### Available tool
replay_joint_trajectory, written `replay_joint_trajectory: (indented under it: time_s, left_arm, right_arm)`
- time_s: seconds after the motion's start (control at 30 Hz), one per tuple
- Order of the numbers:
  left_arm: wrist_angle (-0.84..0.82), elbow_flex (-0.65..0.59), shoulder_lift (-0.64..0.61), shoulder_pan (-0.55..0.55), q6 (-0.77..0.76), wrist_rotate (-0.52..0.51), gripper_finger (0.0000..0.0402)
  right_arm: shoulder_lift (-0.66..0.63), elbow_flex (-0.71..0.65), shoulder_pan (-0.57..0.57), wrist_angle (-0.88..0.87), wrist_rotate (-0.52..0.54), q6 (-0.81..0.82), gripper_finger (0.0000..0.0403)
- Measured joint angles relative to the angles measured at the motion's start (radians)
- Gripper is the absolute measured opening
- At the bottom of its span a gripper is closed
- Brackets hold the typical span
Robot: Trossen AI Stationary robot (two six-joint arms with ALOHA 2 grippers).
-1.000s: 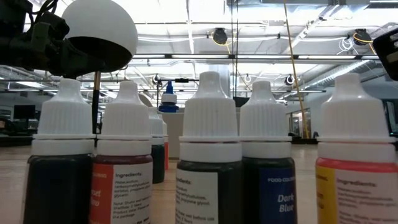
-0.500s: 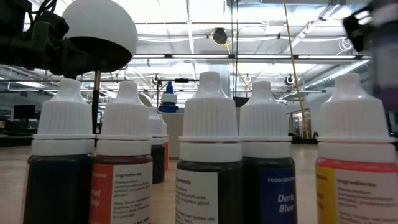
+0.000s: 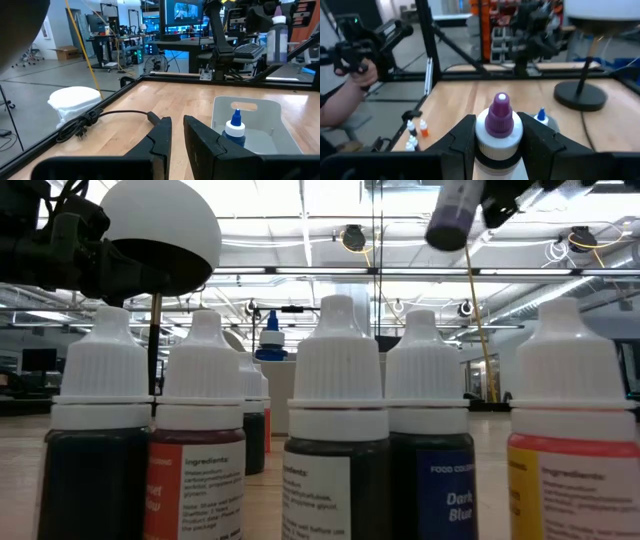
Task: Pick & Place food coloring
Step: Put the big purple food coloring bottle into the gray bin
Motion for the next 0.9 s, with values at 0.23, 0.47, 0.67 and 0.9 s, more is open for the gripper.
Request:
replay_joint_trajectory:
  time_s: [0.23,0.47,0.67,0.9]
  left_arm:
    - [0.000,0.000,0.000,0.000,0.019,0.000,0.0056]
    - [0.000,0.000,0.000,0.000,0.018,0.000,0.0056]
    - [-0.002,0.000,0.000,0.000,0.019,0.000,0.0056]
    - [-0.001,0.000,0.000,0.000,0.019,0.000,0.0056]
  right_arm:
    - [0.259,0.149,-0.098,0.006,-0.073,-0.023,0.0108]
    - [0.539,0.370,-0.108,0.013,0.003,-0.134,0.0108]
    - [0.712,0.498,-0.143,0.035,0.002,-0.166,0.0110]
    - [0.820,0.517,-0.205,0.121,-0.094,-0.125,0.0111]
